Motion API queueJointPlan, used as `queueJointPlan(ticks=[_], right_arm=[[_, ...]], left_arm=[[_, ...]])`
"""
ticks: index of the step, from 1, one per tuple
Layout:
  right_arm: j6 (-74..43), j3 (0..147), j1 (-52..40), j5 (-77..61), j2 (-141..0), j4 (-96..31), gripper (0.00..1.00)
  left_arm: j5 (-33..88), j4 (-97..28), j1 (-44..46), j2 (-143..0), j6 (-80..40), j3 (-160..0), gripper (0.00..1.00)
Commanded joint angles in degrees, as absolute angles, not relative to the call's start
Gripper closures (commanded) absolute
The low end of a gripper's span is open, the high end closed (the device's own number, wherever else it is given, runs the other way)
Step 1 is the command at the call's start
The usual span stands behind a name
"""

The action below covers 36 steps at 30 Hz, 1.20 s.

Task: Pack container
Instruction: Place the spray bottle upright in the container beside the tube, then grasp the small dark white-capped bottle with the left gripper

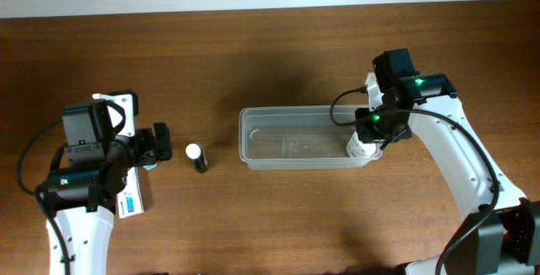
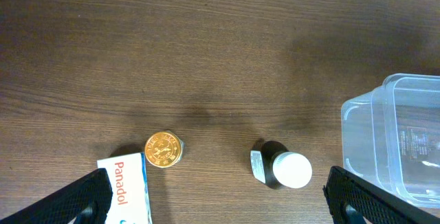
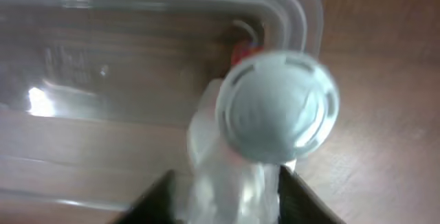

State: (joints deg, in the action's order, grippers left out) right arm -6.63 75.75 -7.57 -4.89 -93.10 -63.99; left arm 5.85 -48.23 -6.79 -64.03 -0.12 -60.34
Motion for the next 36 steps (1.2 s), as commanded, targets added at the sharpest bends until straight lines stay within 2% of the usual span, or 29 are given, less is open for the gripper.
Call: queueJointPlan(ticks=[1,4,10,11,13,15,24,31,36], right_arm=[[-6.22,75.81,-7.88,-3.86,-92.68,-63.83,0.44],[-6.02,76.38,-7.99,-3.86,-91.64,-64.18,0.35],[-6.04,82.43,-7.55,-3.84,-84.44,-67.57,0.27],[-6.04,83.53,-7.09,-3.86,-82.81,-67.61,0.23],[-6.31,85.36,-5.34,-3.86,-79.55,-67.29,0.08],[-6.28,86.52,-2.55,-3.86,-76.86,-66.96,0.01],[-6.24,86.17,12.05,-5.06,-78.65,-69.78,0.01],[-6.24,86.15,13.56,-6.92,-86.37,-70.72,0.00],[-6.24,86.15,13.52,-6.96,-89.86,-70.74,0.03]], left_arm=[[6.66,-48.12,-7.03,-64.01,-0.62,-61.60,0.01],[6.66,-48.12,-7.03,-64.01,-0.62,-61.60,0.01],[6.72,-48.07,-7.03,-64.01,-0.60,-61.60,0.01],[6.79,-48.03,-7.03,-64.01,-0.60,-61.67,0.01],[7.42,-48.31,-6.96,-64.01,-0.67,-62.22,0.09],[7.94,-48.71,-6.28,-64.05,-1.28,-62.92,0.11],[6.07,-49.36,2.72,-72.75,-4.34,-63.70,0.11],[5.61,-50.00,4.14,-85.17,-6.07,-63.70,0.11],[5.63,-50.11,4.14,-91.35,-6.22,-63.70,0.11]])
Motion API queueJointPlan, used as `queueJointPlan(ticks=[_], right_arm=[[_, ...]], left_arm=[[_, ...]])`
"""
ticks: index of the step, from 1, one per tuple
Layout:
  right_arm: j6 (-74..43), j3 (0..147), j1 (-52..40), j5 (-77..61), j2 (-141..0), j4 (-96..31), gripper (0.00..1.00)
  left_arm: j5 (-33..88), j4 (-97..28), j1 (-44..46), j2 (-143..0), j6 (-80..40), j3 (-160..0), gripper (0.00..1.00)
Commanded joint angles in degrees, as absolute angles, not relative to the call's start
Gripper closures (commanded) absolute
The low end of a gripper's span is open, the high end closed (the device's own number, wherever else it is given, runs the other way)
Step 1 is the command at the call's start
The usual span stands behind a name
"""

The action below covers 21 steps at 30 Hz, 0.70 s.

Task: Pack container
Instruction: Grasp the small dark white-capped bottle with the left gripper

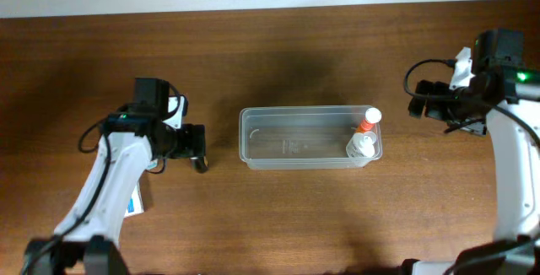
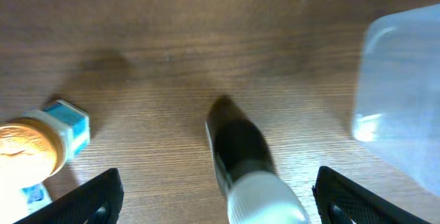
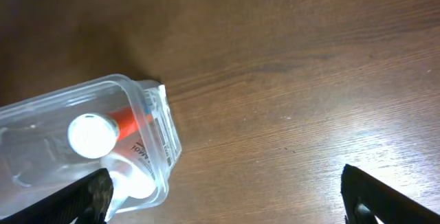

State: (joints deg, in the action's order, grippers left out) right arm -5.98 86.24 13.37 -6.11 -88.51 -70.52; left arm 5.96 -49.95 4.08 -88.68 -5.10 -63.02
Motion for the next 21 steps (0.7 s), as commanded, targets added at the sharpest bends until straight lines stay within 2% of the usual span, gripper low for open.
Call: queueJointPlan(ticks=[1,3,5,7,9,11,21], right_arm=[[-6.24,86.15,13.52,-6.94,-90.19,-70.74,0.03],[-6.24,86.15,13.52,-6.94,-90.39,-70.72,0.03],[-6.24,86.15,13.52,-6.94,-90.37,-70.70,0.03],[-6.24,86.15,13.52,-6.94,-90.39,-70.72,0.03],[-6.24,86.15,13.52,-6.92,-90.39,-70.72,0.04],[-6.24,86.15,13.52,-6.94,-90.39,-70.72,0.03],[-6.24,86.15,13.54,-6.92,-90.39,-70.74,0.03]], left_arm=[[5.76,-50.19,4.14,-92.09,-6.28,-63.70,0.16],[6.04,-50.24,4.14,-93.03,-6.46,-63.70,0.19],[6.28,-50.19,4.14,-93.21,-6.46,-63.70,0.28],[6.31,-50.22,4.14,-93.21,-6.48,-63.70,0.46],[6.85,-50.22,4.14,-93.21,-6.50,-63.70,0.59],[8.21,-50.22,4.14,-93.21,-6.50,-63.70,0.67],[9.89,-52.07,5.34,-92.47,-7.31,-65.91,0.78]])
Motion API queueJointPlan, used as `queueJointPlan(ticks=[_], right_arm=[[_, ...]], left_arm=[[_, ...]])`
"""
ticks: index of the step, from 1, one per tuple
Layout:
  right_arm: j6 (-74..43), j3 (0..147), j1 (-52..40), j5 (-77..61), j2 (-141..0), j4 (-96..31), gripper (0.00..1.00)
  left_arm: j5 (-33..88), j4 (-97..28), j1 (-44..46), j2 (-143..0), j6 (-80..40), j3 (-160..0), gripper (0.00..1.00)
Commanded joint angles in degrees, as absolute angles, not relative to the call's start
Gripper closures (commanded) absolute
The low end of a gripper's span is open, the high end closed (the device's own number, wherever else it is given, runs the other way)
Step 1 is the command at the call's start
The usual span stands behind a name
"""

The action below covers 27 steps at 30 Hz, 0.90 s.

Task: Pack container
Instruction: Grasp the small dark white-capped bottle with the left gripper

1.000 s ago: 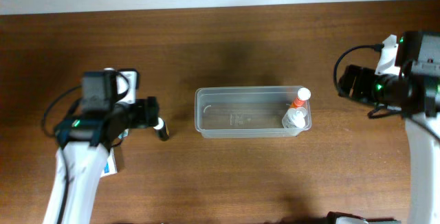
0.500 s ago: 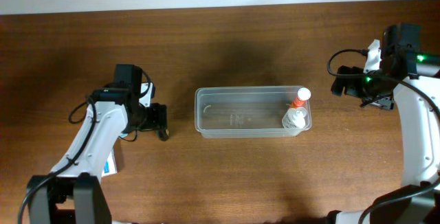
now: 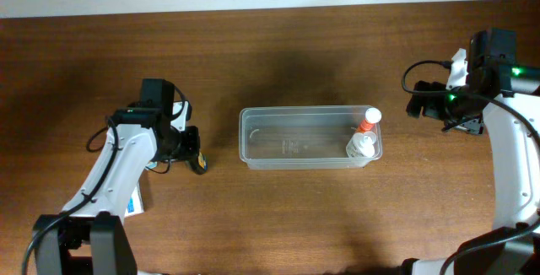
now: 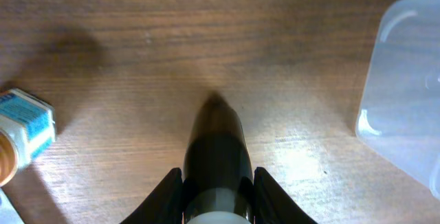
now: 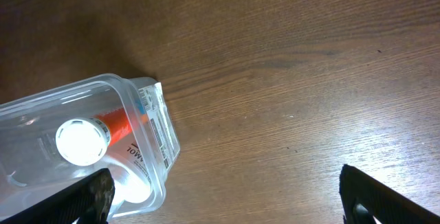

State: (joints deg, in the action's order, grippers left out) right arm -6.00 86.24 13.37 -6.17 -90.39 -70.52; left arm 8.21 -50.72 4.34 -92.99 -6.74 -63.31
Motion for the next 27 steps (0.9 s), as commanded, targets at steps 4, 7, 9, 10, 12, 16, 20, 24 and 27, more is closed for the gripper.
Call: queueJointPlan(ticks=[4,7,9,10,12,16,20,24,27], right_arm=[[-6.24,86.15,13.54,-6.92,-90.39,-70.72,0.04],[-6.24,86.15,13.54,-6.92,-90.39,-70.72,0.04],[-6.24,86.15,13.52,-6.92,-90.39,-70.72,0.03],[-6.24,86.15,13.52,-6.92,-90.39,-70.72,0.04],[-6.24,86.15,13.52,-6.92,-90.39,-70.72,0.04],[-6.24,86.15,13.52,-6.92,-90.39,-70.72,0.03],[-6.24,86.15,13.54,-6.92,-90.39,-70.72,0.03],[-6.26,86.15,13.54,-6.94,-90.39,-70.74,0.03],[-6.24,86.15,13.54,-6.92,-90.37,-70.72,0.03]], left_arm=[[9.85,-56.58,7.46,-90.48,-7.31,-74.08,0.83],[8.93,-59.53,10.94,-89.25,-8.34,-83.00,0.87],[7.75,-60.51,14.09,-89.14,-8.36,-88.23,0.88],[7.03,-60.47,15.97,-89.17,-8.36,-90.32,0.88],[5.19,-58.78,20.47,-89.19,-8.60,-93.14,0.88],[3.20,-52.82,29.21,-90.59,-8.82,-93.84,0.92],[3.16,-48.10,36.82,-96.09,-8.73,-93.84,0.95],[3.16,-44.29,40.71,-103.33,-7.84,-93.84,0.97],[3.20,-42.09,41.78,-108.09,-7.20,-93.86,0.97]])
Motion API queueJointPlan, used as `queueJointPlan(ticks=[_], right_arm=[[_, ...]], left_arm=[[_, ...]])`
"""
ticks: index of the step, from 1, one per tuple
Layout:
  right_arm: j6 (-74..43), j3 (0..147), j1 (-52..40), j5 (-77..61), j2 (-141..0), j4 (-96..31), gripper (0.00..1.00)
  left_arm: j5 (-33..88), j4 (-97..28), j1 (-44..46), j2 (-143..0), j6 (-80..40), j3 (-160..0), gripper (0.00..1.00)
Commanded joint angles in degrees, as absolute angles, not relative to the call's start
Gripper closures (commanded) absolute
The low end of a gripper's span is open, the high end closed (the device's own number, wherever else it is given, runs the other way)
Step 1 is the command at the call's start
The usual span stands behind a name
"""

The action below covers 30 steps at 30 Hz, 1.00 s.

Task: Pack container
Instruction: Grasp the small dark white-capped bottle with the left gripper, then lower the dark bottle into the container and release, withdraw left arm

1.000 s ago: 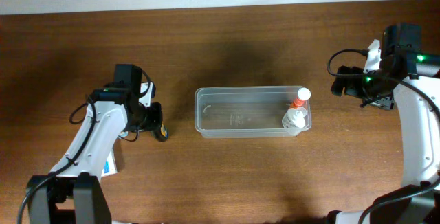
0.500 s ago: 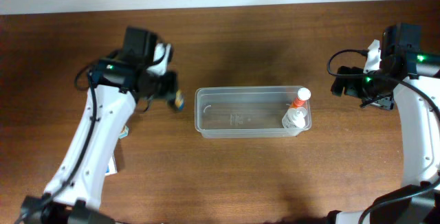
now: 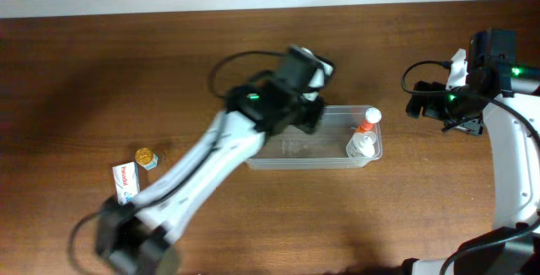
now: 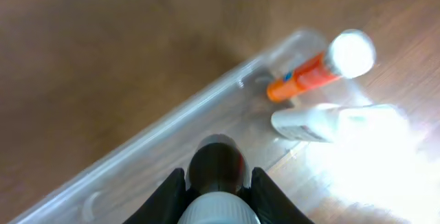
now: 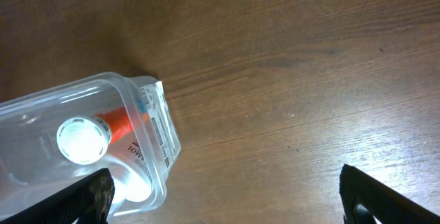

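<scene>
My left gripper [image 4: 216, 187] is shut on a dark bottle with a white cap [image 4: 216, 163]. It holds the bottle over the clear plastic container [image 4: 137, 157], about mid-length toward its right half. In the overhead view the left gripper [image 3: 309, 115] hangs over the container's [image 3: 253, 144] far rim. An orange bottle with a white cap [image 3: 368, 121] and a white bottle [image 3: 361, 147] lie in the container's right end. My right gripper [image 3: 417, 105] stands open to the right of the container, with nothing between its fingers [image 5: 91, 195].
A gold round tin [image 3: 145, 154] and a Panadol box [image 3: 126, 179] sit on the table at the far left. The container's right corner [image 5: 157, 136] shows in the right wrist view, with bare brown wood to its right.
My left gripper was shut on the dark bottle on the table left of the container. It now holds the bottle over the container. The right arm has not moved.
First my right gripper held the white bottle in the container's right end, and the left was open near the dark bottle. Then the right was open, off to the right, with the left around the dark bottle. The left shut on it and now holds it over the container.
</scene>
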State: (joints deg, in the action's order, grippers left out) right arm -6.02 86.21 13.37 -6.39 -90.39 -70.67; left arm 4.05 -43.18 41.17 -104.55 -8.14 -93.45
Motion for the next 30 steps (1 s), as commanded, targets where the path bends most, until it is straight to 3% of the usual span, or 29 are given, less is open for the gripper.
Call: queueJointPlan(ticks=[1,16,23,29,30], right_arm=[[-6.24,86.15,13.54,-6.94,-90.39,-70.72,0.03],[-6.24,86.15,13.54,-6.94,-90.39,-70.70,0.03],[-6.24,86.15,13.54,-6.94,-90.39,-70.72,0.03],[-6.24,86.15,13.54,-6.94,-90.39,-70.72,0.03],[-6.24,86.15,13.54,-6.94,-90.39,-70.72,0.03]], left_arm=[[3.20,-41.50,41.93,-109.32,-7.20,-93.86,0.97],[3.20,-34.81,44.36,-115.72,-6.76,-93.86,0.95],[3.18,-34.20,46.54,-116.90,-6.76,-93.84,0.82],[3.18,-33.50,46.87,-117.75,-6.76,-93.84,0.80],[3.18,-33.26,46.87,-117.75,-6.76,-93.84,0.74]])
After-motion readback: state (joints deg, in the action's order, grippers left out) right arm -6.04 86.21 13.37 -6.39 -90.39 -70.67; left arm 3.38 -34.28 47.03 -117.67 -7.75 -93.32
